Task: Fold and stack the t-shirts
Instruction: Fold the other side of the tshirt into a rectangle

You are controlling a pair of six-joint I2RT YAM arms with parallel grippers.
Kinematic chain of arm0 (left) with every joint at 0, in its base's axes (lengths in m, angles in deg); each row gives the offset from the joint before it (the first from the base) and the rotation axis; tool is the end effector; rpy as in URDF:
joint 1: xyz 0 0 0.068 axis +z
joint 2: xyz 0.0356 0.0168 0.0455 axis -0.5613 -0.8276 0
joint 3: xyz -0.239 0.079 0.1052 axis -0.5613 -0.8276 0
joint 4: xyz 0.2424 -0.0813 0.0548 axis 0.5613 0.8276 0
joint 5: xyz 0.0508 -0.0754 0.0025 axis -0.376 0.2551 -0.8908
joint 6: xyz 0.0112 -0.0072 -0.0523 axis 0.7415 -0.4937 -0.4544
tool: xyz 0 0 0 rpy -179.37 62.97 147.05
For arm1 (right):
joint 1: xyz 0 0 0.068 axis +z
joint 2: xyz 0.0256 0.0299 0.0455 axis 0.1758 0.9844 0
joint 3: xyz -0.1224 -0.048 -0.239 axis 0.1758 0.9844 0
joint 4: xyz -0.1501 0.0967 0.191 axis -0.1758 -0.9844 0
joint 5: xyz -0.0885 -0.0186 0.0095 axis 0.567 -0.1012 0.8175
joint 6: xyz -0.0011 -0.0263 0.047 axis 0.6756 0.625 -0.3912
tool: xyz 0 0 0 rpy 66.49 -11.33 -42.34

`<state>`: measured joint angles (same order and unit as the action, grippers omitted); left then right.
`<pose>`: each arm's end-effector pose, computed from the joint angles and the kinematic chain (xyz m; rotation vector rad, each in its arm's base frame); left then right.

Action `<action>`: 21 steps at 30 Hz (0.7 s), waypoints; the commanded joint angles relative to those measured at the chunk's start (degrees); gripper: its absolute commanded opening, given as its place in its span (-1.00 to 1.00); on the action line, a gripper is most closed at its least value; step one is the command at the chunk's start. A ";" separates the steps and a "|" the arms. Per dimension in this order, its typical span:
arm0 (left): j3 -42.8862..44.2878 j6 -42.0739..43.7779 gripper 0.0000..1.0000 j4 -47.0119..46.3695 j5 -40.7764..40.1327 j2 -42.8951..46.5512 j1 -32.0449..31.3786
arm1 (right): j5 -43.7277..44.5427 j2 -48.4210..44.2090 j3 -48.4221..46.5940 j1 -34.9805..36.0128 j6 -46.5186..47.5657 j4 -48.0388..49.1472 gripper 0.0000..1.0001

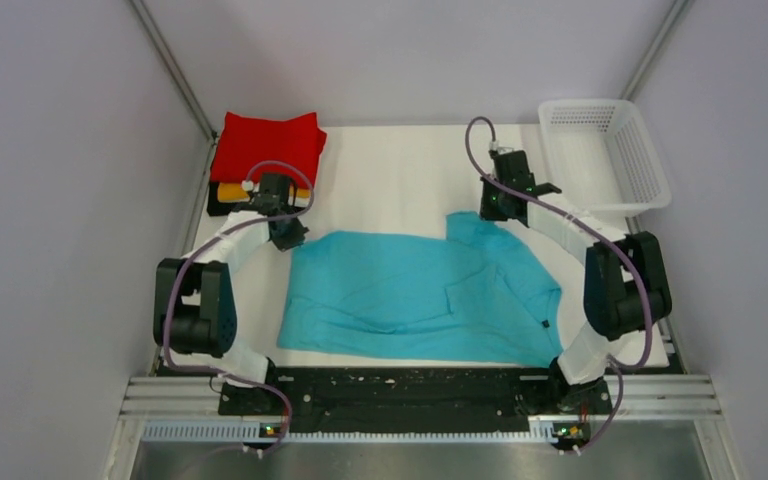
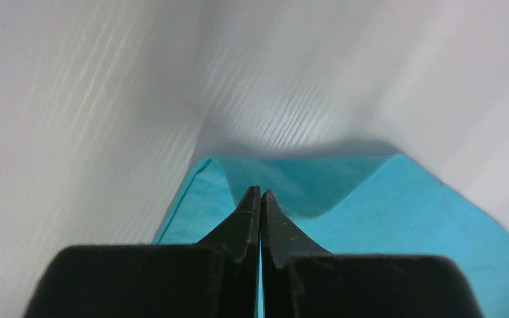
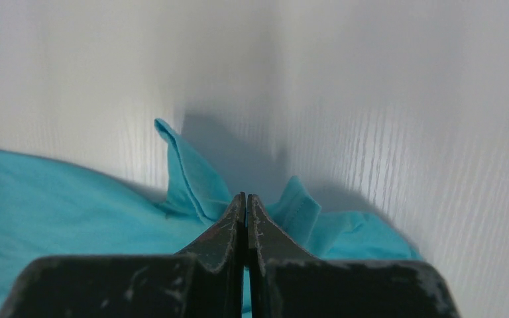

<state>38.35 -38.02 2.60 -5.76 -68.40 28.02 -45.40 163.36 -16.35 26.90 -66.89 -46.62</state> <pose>0.3231 -0.0308 0.2070 -0.7654 2.4943 -0.1382 0.3577 0.1068 0.2217 0.0101 2.4346 0.2253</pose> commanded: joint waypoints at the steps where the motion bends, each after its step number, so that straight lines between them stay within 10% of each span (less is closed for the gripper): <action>1: -4.54 1.07 -1.00 -2.44 1.66 6.00 -0.37 | -1.12 -7.95 6.06 3.10 1.05 0.35 -1.00; 21: -16.16 -1.91 -1.00 2.07 -9.24 23.93 -0.22 | 5.19 -45.06 21.49 13.98 -6.48 -26.10 -1.00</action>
<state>22.11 -38.87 3.02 -9.74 -46.83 27.78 -39.80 121.92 4.79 39.55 -71.59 -65.89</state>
